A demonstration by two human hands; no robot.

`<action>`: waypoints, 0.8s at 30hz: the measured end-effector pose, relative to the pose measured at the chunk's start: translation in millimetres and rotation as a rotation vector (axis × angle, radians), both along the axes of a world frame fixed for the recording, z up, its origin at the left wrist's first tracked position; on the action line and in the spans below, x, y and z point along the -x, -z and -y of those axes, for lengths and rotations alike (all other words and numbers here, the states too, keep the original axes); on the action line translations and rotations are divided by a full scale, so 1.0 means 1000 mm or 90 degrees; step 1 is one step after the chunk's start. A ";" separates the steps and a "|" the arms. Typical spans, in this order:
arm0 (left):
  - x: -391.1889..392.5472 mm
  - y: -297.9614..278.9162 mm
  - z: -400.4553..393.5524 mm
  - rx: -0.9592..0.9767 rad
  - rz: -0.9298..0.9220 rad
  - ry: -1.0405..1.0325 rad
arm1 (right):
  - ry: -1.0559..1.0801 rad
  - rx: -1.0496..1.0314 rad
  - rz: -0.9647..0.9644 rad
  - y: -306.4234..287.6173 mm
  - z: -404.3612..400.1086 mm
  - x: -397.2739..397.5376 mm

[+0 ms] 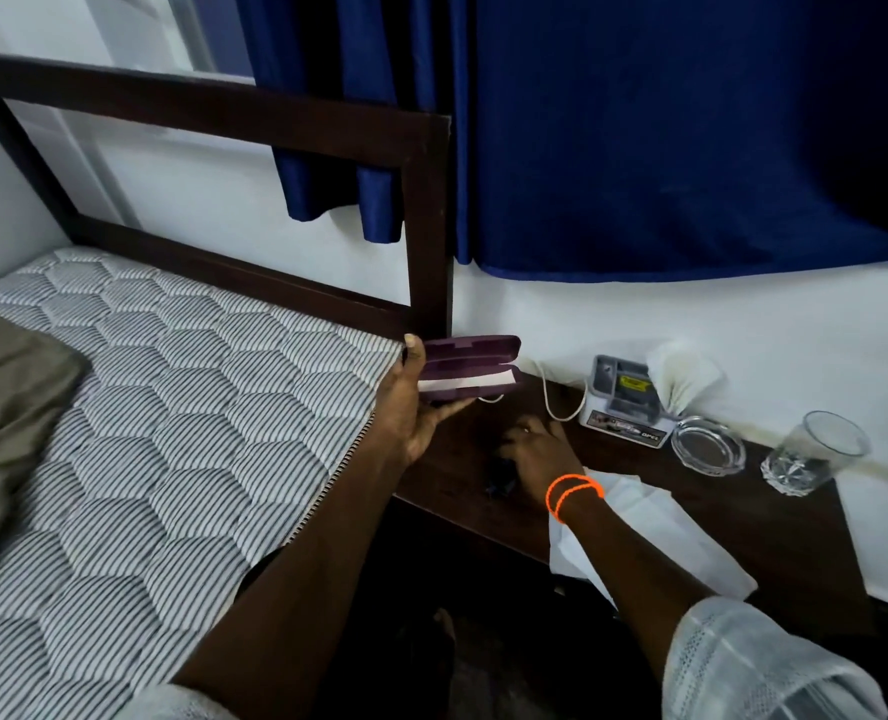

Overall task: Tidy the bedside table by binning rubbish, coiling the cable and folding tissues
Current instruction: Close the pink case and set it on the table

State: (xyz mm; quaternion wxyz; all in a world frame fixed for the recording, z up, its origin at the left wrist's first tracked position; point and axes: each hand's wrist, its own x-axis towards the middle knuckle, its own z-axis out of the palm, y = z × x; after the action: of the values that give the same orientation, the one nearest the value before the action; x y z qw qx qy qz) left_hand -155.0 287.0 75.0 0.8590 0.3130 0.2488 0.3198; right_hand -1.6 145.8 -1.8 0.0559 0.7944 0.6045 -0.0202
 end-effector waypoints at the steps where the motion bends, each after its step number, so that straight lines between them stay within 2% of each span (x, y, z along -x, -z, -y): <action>1: -0.001 0.000 0.001 -0.003 -0.001 0.002 | 0.001 -0.001 0.005 0.003 0.000 0.001; 6: -0.002 0.000 0.000 -0.014 0.000 0.009 | 0.018 -0.023 -0.021 0.004 -0.001 0.002; 10: 0.001 -0.006 0.003 -0.020 -0.014 -0.020 | 0.050 -0.108 -0.084 -0.019 0.005 -0.003; 13: 0.004 -0.018 0.008 -0.030 -0.016 -0.045 | 0.080 -0.171 -0.114 -0.047 0.014 -0.014; 19: 0.009 -0.053 0.019 -0.061 -0.002 -0.070 | 0.108 -0.268 -0.058 -0.126 0.040 -0.031; 24: 0.013 -0.080 0.034 -0.084 -0.010 -0.074 | 0.118 -0.356 -0.079 -0.186 0.058 -0.031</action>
State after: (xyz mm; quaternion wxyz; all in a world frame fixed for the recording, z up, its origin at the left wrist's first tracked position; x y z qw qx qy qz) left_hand -167.7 253.3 154.8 0.8145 0.3568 0.2512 0.3823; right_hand 28.9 87.3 184.1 -0.2045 0.8280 0.5136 0.0933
